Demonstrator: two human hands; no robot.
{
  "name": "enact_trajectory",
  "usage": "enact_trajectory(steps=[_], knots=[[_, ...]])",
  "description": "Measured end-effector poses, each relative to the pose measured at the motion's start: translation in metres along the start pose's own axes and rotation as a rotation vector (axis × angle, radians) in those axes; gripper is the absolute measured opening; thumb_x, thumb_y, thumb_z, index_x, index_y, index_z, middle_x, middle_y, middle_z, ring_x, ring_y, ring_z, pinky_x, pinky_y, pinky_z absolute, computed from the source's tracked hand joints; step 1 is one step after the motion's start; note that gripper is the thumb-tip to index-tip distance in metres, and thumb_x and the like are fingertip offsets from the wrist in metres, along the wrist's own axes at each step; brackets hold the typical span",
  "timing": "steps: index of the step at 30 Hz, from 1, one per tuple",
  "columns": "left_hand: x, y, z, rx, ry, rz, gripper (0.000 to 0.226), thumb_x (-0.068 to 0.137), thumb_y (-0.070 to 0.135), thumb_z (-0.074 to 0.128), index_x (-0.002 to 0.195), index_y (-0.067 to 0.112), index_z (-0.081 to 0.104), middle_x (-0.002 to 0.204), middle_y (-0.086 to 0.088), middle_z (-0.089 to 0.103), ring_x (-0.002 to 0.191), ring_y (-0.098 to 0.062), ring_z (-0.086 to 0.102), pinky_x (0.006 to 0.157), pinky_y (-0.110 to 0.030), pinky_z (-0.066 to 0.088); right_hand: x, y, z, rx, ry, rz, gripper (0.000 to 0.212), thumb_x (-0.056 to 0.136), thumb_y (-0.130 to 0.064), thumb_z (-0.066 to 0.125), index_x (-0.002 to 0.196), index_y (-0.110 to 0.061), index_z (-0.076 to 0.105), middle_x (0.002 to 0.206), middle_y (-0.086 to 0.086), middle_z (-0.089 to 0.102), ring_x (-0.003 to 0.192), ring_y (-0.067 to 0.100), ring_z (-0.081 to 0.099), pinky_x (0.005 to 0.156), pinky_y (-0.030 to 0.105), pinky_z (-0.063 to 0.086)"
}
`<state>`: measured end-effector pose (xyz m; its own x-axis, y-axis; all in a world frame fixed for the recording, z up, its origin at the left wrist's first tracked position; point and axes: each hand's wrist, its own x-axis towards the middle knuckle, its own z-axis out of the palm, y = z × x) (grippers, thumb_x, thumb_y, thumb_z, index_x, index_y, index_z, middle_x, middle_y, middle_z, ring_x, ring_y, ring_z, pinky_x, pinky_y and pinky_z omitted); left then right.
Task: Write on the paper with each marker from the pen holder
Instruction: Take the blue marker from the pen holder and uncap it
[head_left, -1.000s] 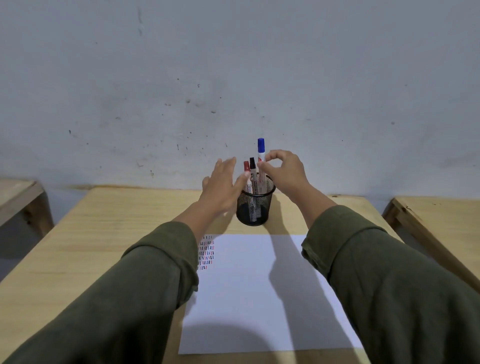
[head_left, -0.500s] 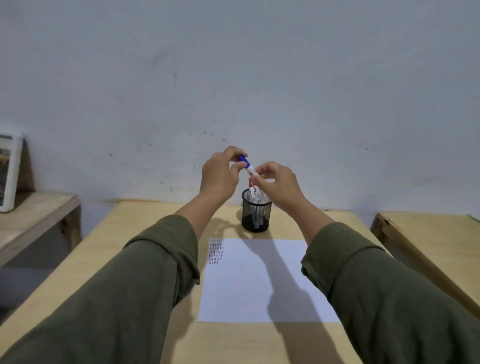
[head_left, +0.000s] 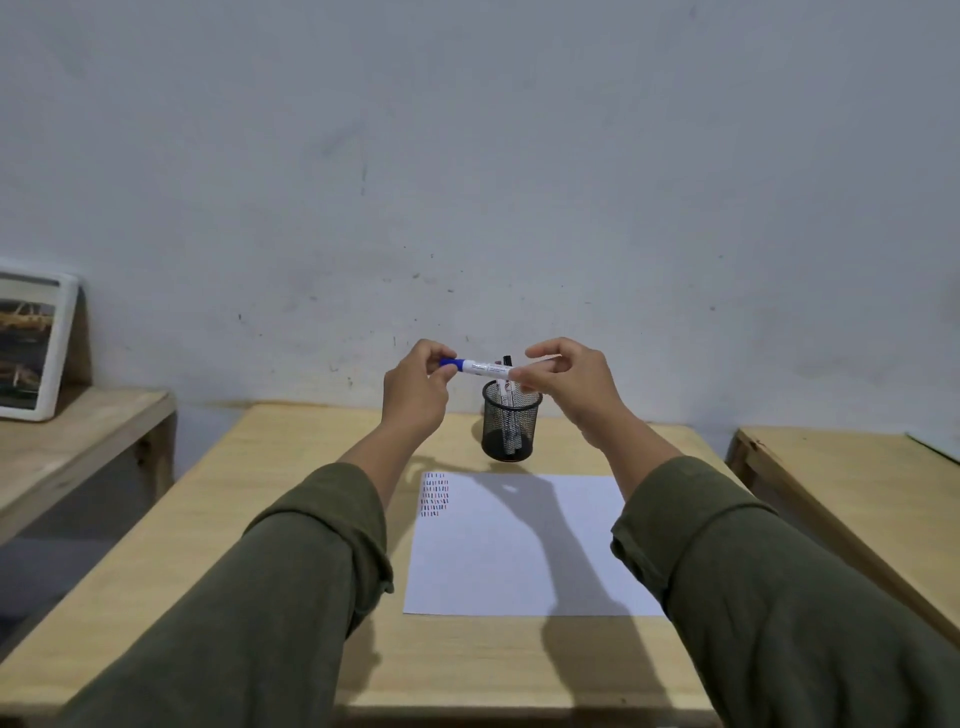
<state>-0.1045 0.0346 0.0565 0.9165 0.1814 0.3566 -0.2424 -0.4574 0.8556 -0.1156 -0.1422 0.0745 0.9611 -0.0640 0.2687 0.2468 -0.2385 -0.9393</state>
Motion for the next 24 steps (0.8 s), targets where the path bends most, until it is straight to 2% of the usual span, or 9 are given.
enact_trajectory(steps=[4,6,9,11,13,15,17,20,24], knots=[[-0.001,-0.003,0.003,-0.007,-0.030,-0.027,0.015,0.092,0.017,0.052,0.104,0.015,0.061,0.096,0.000,0.063,0.087,-0.016,0.052,0.075,-0.026,0.037,0.001,0.001,0.003,0.202,0.060,0.041,0.036,0.068,-0.007,0.081,0.100,-0.009,0.064,0.070,0.006,0.070,0.065,0.018,0.070,0.085,0.034,0.056],[-0.003,-0.003,0.005,-0.015,-0.033,-0.027,0.015,0.093,0.017,0.051,0.104,0.016,0.061,0.093,0.000,0.062,0.083,-0.018,0.051,0.073,-0.026,0.036,0.000,-0.001,0.005,0.338,0.070,0.055,0.035,0.072,-0.002,0.077,0.104,-0.003,0.062,0.072,0.009,0.068,0.061,0.015,0.069,0.081,0.030,0.058],[-0.003,-0.002,0.008,-0.034,-0.031,-0.005,0.016,0.093,0.018,0.049,0.102,0.016,0.062,0.095,-0.003,0.065,0.076,-0.018,0.049,0.067,-0.026,0.036,-0.003,-0.001,0.008,0.485,0.069,0.084,0.020,0.077,-0.002,0.074,0.094,-0.004,0.064,0.074,0.011,0.069,0.060,0.013,0.069,0.073,0.023,0.058],[-0.003,-0.002,0.008,-0.030,-0.030,0.014,0.017,0.094,0.019,0.047,0.102,0.017,0.062,0.093,-0.001,0.065,0.072,-0.013,0.048,0.060,-0.020,0.036,-0.003,0.001,0.009,0.535,0.060,0.099,0.009,0.079,-0.004,0.071,0.087,-0.006,0.066,0.066,0.005,0.071,0.059,0.011,0.069,0.071,0.021,0.057],[-0.003,-0.002,0.009,-0.030,-0.036,0.031,0.017,0.095,0.020,0.047,0.102,0.017,0.063,0.090,0.002,0.065,0.071,-0.008,0.049,0.056,-0.008,0.035,-0.003,0.003,0.011,0.543,0.038,0.106,0.003,0.082,-0.007,0.069,0.083,-0.009,0.067,0.065,0.001,0.072,0.060,0.010,0.069,0.073,0.022,0.056],[-0.005,0.000,0.010,-0.047,-0.046,0.053,0.017,0.094,0.021,0.049,0.102,0.017,0.064,0.087,0.003,0.064,0.070,-0.004,0.049,0.054,-0.001,0.035,-0.003,0.005,0.014,0.527,0.013,0.115,0.005,0.085,-0.014,0.068,0.082,-0.010,0.065,0.071,0.004,0.070,0.060,0.011,0.066,0.071,0.022,0.055],[-0.006,0.002,0.013,-0.063,-0.055,0.080,0.017,0.093,0.021,0.052,0.101,0.017,0.065,0.087,0.003,0.062,0.076,-0.009,0.051,0.057,0.003,0.034,-0.004,0.007,0.017,0.521,0.011,0.129,0.013,0.087,-0.021,0.066,0.081,-0.010,0.063,0.072,0.006,0.065,0.053,0.010,0.060,0.062,0.020,0.054],[-0.006,0.002,0.016,-0.063,-0.063,0.105,0.016,0.092,0.023,0.053,0.100,0.017,0.066,0.085,0.004,0.060,0.080,-0.012,0.050,0.060,-0.003,0.035,-0.004,0.009,0.017,0.569,0.011,0.148,0.017,0.088,-0.021,0.064,0.079,-0.007,0.062,0.064,0.008,0.062,0.046,0.010,0.057,0.053,0.019,0.052],[-0.006,-0.005,0.017,-0.040,-0.110,0.095,0.017,0.092,0.022,0.052,0.100,0.016,0.066,0.085,0.002,0.060,0.079,-0.014,0.048,0.062,-0.010,0.034,-0.005,0.011,0.015,0.578,-0.001,0.142,0.015,0.090,-0.015,0.062,0.077,-0.008,0.062,0.056,0.003,0.064,0.047,0.009,0.061,0.055,0.018,0.054]])
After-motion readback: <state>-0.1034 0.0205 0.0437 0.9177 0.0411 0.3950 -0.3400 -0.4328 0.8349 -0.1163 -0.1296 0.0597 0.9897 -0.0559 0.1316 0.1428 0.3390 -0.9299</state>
